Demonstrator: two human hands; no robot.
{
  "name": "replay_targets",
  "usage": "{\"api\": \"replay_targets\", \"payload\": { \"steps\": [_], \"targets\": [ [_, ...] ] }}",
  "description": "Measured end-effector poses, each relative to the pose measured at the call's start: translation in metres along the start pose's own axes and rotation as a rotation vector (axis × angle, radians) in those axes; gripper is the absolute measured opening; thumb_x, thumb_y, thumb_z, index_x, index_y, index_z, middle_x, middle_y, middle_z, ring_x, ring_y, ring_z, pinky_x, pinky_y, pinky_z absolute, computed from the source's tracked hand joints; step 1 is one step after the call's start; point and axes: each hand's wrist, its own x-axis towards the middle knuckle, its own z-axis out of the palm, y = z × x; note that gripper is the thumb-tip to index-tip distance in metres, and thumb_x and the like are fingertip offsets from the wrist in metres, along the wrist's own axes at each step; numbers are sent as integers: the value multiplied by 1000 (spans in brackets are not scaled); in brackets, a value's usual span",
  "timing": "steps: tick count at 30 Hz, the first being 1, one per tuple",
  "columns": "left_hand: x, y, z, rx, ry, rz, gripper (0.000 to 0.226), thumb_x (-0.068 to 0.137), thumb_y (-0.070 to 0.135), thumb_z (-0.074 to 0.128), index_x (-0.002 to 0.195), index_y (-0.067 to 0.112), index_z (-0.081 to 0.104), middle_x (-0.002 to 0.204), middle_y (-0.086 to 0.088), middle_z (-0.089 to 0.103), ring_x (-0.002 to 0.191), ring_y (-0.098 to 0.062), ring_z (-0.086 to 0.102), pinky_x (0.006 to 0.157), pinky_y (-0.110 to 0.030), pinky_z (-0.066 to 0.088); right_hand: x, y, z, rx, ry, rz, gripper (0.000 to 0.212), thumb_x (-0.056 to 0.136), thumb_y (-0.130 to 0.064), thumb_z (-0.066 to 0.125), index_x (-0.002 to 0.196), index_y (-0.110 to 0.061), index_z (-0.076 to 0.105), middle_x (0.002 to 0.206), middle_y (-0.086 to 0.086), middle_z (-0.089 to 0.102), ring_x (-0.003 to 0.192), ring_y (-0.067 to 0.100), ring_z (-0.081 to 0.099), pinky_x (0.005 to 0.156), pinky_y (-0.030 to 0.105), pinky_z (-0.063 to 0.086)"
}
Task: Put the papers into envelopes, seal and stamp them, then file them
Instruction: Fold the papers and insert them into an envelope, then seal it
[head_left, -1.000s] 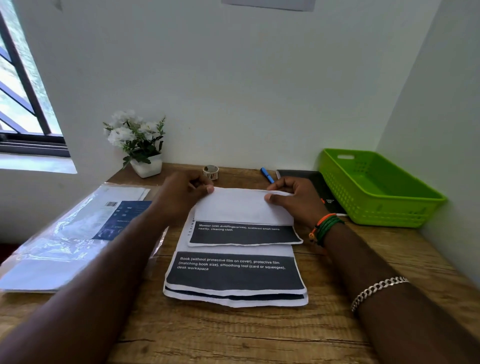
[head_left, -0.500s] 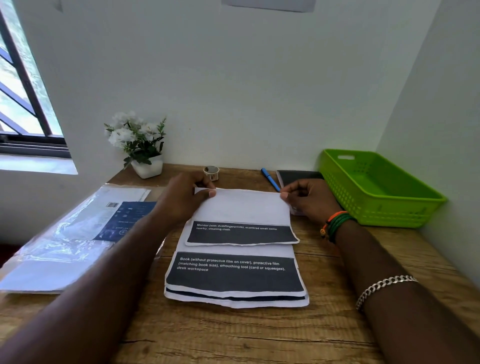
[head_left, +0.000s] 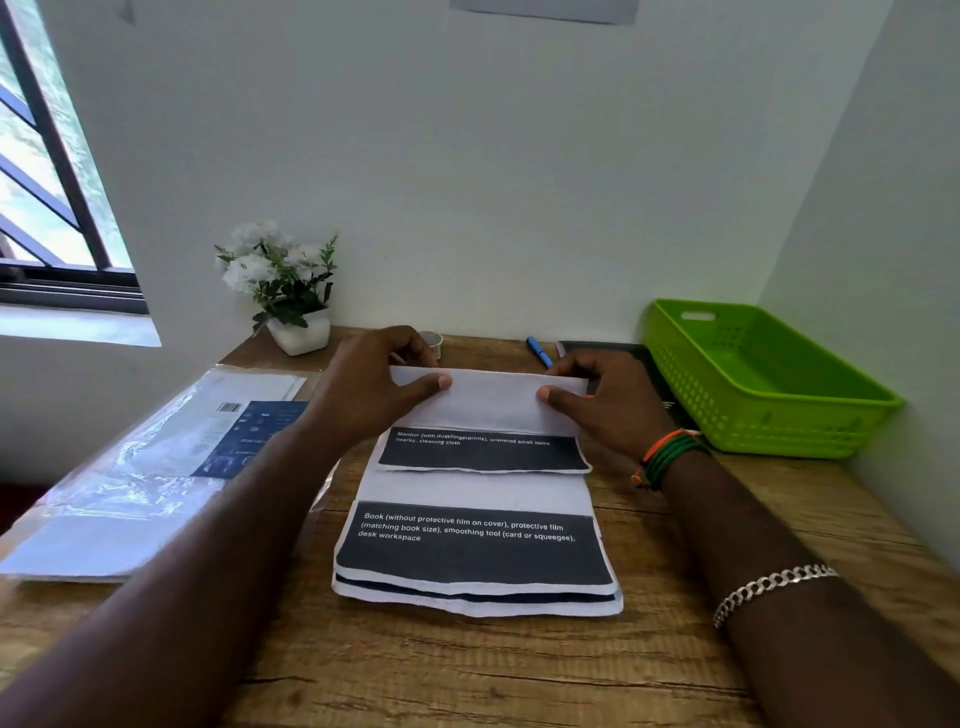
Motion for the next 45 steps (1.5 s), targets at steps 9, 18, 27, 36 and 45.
{"api": "replay_targets", "payload": {
  "steps": [9,18,27,36,45],
  "targets": [
    [-5,9,3,0,-120,82,16,77,20,81,81,32,71,81,16,72,81,-3,68,75,-35,60,-8,-14,3,-115,-110,-169,11,72,-12,78,72,-21,72,66,-12,64,67,3,59,65,8,38],
    [-7,2,11,132,-421,-5,28,74,53,85,89,32,73,96,19,70,93,6,61,77,-17,48,-7,-2,7,-245,-342,-113,11,70,-25,78,77,-29,71,73,-6,68,72,9,65,68,23,47],
    [-7,5,17,187,-451,-52,30,76,62,79,86,35,68,100,20,62,98,-2,57,85,-30,50,-8,-4,20,-338,-318,-113,33,82,-52,72,107,-32,71,108,-15,66,82,7,59,81,32,51],
    [-10,27,49,396,-485,106,54,97,58,53,143,30,56,139,5,52,130,-17,49,109,-39,41,-6,-11,32,-540,-344,-88,38,90,-53,62,122,-33,65,124,-11,61,98,8,54,95,32,48],
    [-2,16,30,374,-351,-193,20,94,34,66,109,25,77,115,2,74,100,-18,68,88,-36,57,-11,-21,35,-651,-373,-89,37,98,-44,48,131,-32,60,134,-9,54,125,17,50,104,39,44]
  ]
}}
